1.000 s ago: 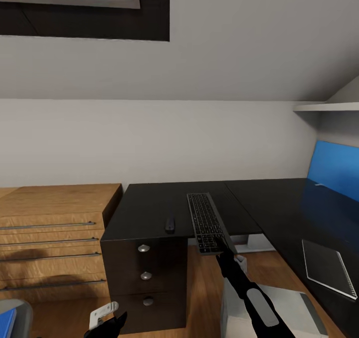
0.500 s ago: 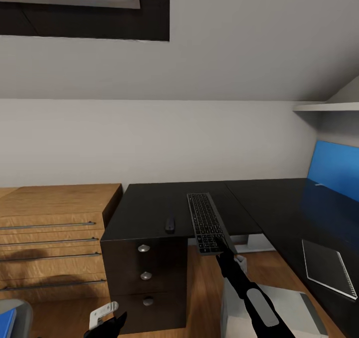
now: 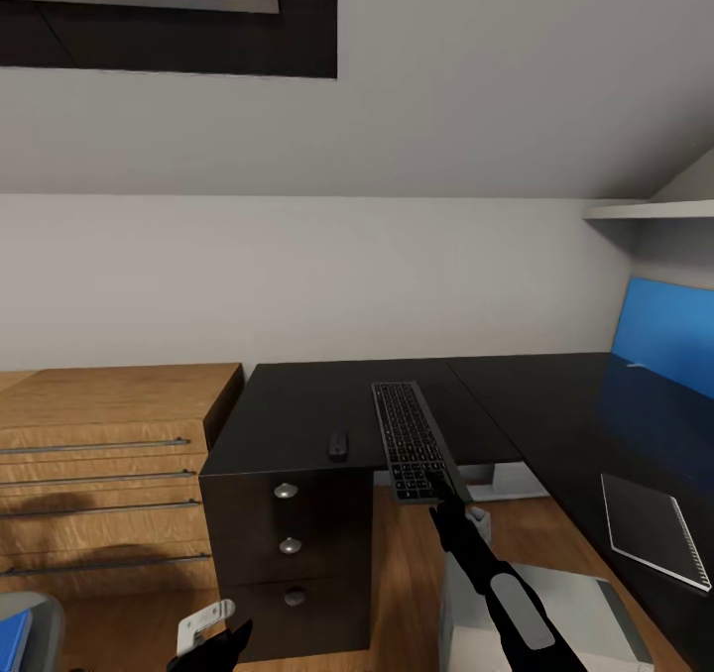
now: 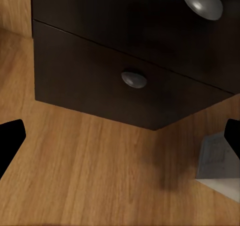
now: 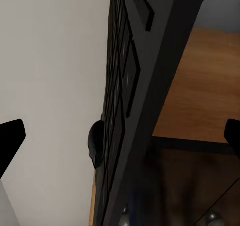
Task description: In the bedroom, organize the workspace by keeping the computer under the desk, ensuring the monitor is on the desk, placing the keyboard on the desk next to the monitor, placing the mouse on the desk next to the keyboard, moving the folder from the swivel chair onto the desk next to the mouse, stacking the notebook on top of the folder with the pen on top of the notebook, and positioning the swivel chair next to the desk.
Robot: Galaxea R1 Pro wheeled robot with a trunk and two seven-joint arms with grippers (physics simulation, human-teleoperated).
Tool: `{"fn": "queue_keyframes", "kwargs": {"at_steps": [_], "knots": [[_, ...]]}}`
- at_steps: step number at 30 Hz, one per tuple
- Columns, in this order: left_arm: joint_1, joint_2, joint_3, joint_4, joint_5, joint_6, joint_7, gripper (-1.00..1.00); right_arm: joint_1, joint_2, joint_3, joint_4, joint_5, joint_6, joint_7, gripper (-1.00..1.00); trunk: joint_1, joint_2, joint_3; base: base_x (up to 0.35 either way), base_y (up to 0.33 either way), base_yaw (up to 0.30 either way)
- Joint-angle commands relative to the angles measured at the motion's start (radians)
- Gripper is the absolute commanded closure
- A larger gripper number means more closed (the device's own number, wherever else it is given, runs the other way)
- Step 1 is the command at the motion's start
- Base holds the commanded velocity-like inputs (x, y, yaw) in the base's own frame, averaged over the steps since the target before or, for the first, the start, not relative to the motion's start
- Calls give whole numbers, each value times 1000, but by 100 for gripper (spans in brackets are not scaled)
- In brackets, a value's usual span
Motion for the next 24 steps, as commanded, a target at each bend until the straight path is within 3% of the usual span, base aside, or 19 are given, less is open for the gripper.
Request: {"fn": "queue_keyframes", "kwargs": {"at_steps": [1,24], "knots": [[-1,-1,5,-1,10,9,-6,-100,-1,1,-5,0,-8,9,2,-100,0,-1,-1,0,0,0],[-1,0,5,-1,10,9,-6,-100,-1,1,-4,0,-8,8,1,-100,0,-1,-1,48,0,0]]}}
